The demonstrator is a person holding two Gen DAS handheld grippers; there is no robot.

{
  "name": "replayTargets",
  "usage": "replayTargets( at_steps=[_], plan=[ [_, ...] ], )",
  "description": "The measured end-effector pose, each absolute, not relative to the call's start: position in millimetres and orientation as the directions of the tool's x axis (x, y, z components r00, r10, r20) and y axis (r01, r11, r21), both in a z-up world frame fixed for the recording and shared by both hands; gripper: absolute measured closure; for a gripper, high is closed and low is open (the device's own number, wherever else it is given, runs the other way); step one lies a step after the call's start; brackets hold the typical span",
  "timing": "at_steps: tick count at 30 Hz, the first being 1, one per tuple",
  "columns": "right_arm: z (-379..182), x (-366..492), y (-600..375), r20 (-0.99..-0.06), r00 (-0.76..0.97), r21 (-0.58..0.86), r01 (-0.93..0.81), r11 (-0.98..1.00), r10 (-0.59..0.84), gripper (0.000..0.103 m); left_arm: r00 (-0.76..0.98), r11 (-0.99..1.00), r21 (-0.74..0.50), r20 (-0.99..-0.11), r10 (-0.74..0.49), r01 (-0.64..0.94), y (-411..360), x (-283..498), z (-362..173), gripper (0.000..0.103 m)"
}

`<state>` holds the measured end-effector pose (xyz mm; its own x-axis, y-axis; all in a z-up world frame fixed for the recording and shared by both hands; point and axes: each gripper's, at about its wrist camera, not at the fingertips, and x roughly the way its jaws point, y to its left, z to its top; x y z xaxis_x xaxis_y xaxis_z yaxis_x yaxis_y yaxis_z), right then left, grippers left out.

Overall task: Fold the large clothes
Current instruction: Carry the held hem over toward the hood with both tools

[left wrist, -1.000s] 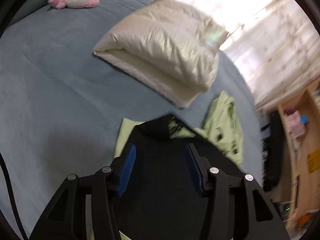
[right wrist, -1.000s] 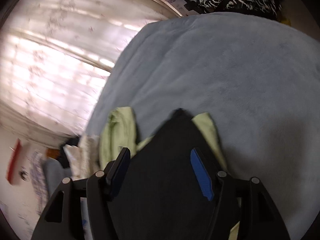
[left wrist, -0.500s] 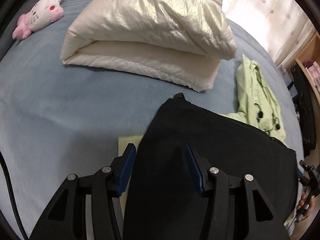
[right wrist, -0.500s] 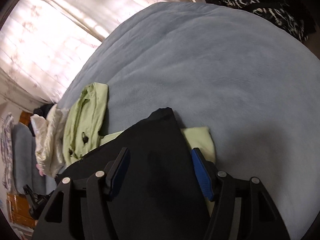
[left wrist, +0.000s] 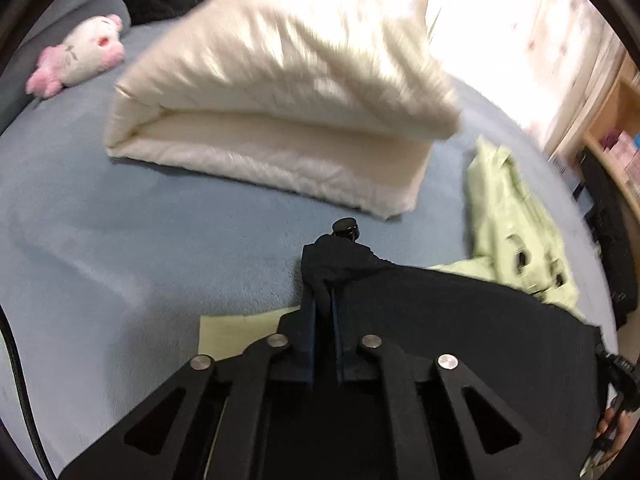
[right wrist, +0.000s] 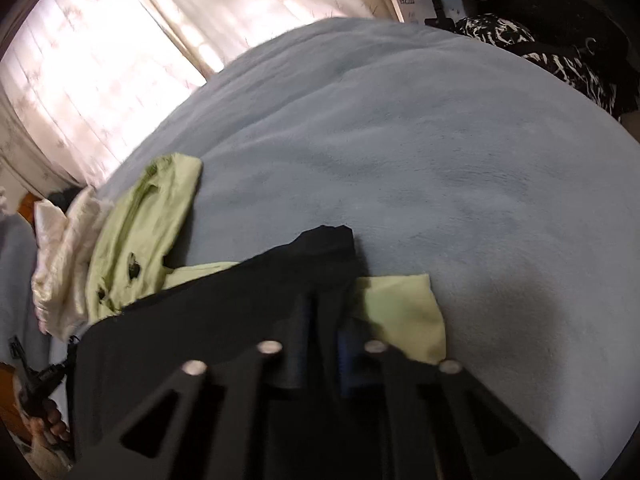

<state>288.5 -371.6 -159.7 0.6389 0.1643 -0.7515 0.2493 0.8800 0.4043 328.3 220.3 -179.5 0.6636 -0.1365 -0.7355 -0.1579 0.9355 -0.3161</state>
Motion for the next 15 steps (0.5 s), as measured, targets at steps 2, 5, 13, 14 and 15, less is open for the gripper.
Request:
replayTargets(
  at_steps=[2, 5, 13, 14, 15],
  plan=[
    [-146.6, 282.3, -367.9, -0.724, 0.675, 0.383, 0.227, 0.895, 0.139, 0.099, 0.699, 0.924, -0.354, -0.698, -0.156, -0.146, 224.3, 310.9, -170.7, 0.1],
    [-124.8, 289.2, -357.6, -0.688, 0.716, 0.345, 0.178, 0.921, 0.12, 0.099, 0.719, 0.929, -0.344, -0.679, -0.147, -0.134, 225.9, 290.2, -161.5, 0.1],
    [-169.1, 338.0, -336.9, -0.852, 0.523, 0.175, 0.255, 0.951, 0.017, 0.092, 0.589, 0.952, -0.206, -0.807, -0.034, -0.227, 227.9, 321.6, -197.0, 0.096],
    [-170.1, 334.7, -338.3, -0.845, 0.535, 0.192, 0.265, 0.945, 0.022, 0.09, 0.565, 0.953, -0.208, -0.824, -0.048, -0.222, 227.3, 324.3, -199.8, 0.094],
    [-166.8, 331.4, -339.4, -0.838, 0.546, 0.199, 0.276, 0.94, 0.017, 0.089, 0.562, 0.95, -0.214, -0.825, -0.051, -0.229, 227.5, 325.1, -198.1, 0.092]
  ],
)
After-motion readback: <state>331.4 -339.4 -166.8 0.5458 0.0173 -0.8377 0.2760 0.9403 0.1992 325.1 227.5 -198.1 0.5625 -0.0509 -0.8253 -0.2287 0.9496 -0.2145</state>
